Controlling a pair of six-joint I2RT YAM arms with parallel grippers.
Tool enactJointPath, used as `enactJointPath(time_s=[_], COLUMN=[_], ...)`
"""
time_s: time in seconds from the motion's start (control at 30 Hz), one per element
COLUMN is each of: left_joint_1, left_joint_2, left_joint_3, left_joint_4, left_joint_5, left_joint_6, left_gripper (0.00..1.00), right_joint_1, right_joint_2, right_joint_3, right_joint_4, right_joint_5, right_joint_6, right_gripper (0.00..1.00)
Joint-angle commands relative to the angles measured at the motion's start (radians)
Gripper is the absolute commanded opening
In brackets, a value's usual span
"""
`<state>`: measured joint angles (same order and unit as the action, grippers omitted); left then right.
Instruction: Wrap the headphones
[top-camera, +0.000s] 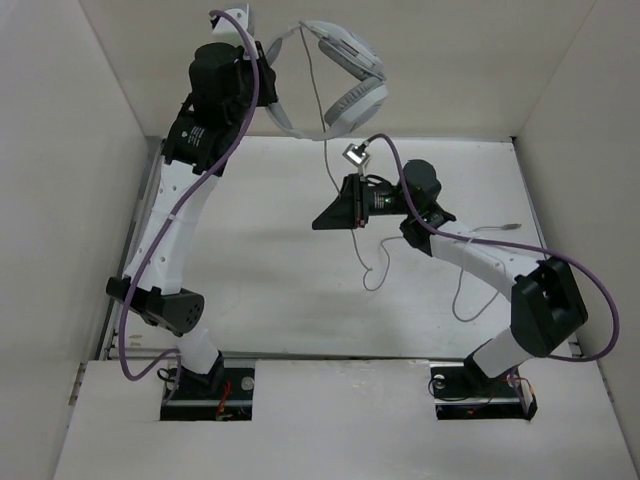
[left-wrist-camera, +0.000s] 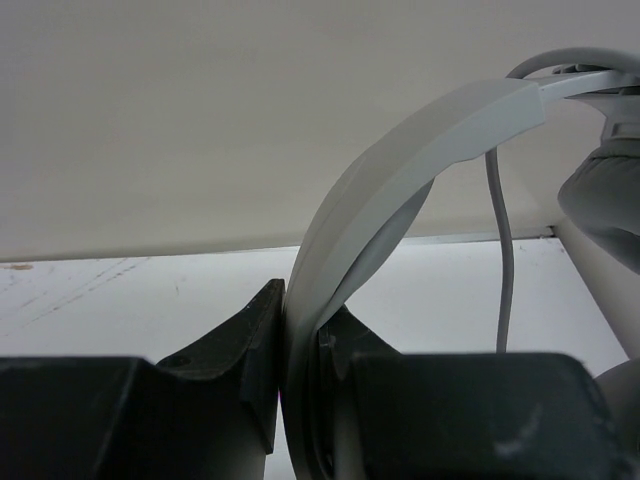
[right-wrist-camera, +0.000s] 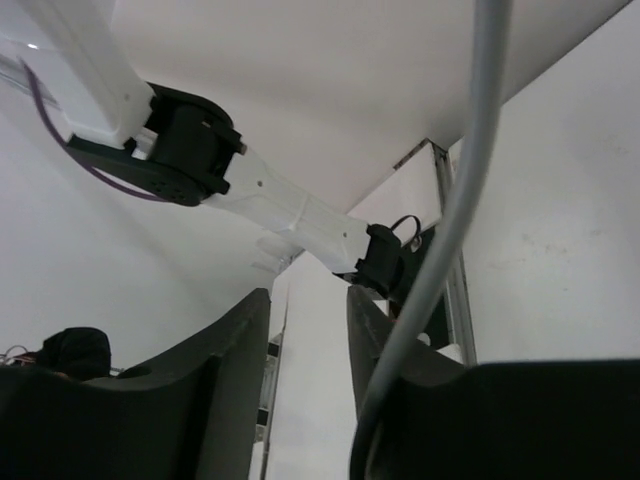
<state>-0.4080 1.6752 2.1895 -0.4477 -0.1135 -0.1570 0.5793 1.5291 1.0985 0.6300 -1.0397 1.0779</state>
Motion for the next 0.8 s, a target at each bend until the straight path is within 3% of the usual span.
enactJointPath(time_s=[0.0, 0.13, 0.3, 0.57, 0.77], left_joint_1=[0.005, 0.008, 0.007, -0.001, 0.01], left_joint_2=[-0.016, -0.014, -0.015, -0.002, -0.002], left_joint_3=[0.079, 0.082, 0.067, -0.016, -0.192], left_joint_4=[0.144, 0.147, 0.152, 0.227, 0.339], left_joint_5=[-0.067, -0.097, -0.133, -0.225, -0.293], left_joint_6=[-0.065, -0.069, -0.056, 0.013, 0.135], left_gripper=[0.0, 0.0, 0.0, 0.0, 0.0], right_joint_1=[0.023, 0.032, 0.073, 0.168, 0.19], right_joint_2=[0.039, 0.068, 0.095, 0.121, 0.092], right_joint_3=[0.049, 0.084, 0.168, 0.32, 0.441], right_joint_4=[-0.053, -0.163, -0.327, -0.536, -0.792], right_joint_5=[0.036, 0.064, 0.075, 0.096, 0.142], right_joint_6=[-0.068, -0.163, -0.306, -0.467, -0.692], right_gripper=[0.4, 0.25, 0.13, 0.11, 0.12])
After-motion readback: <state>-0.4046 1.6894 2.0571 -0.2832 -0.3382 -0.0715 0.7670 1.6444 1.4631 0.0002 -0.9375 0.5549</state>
